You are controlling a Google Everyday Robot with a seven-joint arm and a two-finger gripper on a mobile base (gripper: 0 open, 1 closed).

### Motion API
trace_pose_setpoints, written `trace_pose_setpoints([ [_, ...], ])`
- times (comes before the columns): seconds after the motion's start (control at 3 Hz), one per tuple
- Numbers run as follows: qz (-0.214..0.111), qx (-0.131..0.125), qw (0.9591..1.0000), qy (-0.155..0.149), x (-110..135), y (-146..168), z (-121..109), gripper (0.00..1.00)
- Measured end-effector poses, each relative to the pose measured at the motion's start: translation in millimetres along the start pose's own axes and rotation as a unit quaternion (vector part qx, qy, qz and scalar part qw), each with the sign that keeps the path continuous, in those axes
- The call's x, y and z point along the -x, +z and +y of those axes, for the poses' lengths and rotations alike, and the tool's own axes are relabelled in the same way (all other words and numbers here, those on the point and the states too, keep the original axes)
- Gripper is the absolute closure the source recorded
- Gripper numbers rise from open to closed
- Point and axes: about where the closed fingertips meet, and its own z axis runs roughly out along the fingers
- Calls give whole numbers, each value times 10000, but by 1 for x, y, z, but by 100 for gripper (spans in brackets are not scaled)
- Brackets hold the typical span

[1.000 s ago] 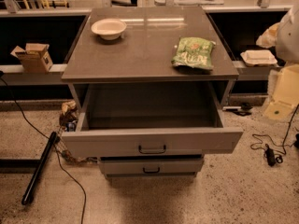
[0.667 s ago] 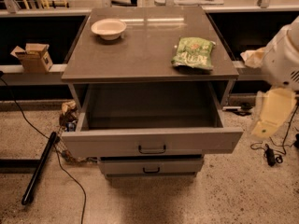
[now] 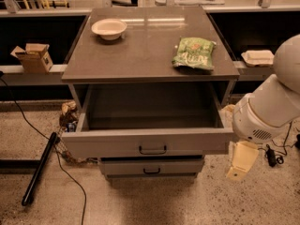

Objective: Close top drawer

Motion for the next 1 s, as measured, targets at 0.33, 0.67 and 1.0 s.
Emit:
trace_pose_setpoints([
  [0.33, 0, -3, 10000, -1, 0, -1, 0, 0],
  [0.67, 93, 293, 9995, 20, -8, 35, 4, 0],
  [1.0, 1, 561, 9984, 6, -20, 81, 9, 17],
])
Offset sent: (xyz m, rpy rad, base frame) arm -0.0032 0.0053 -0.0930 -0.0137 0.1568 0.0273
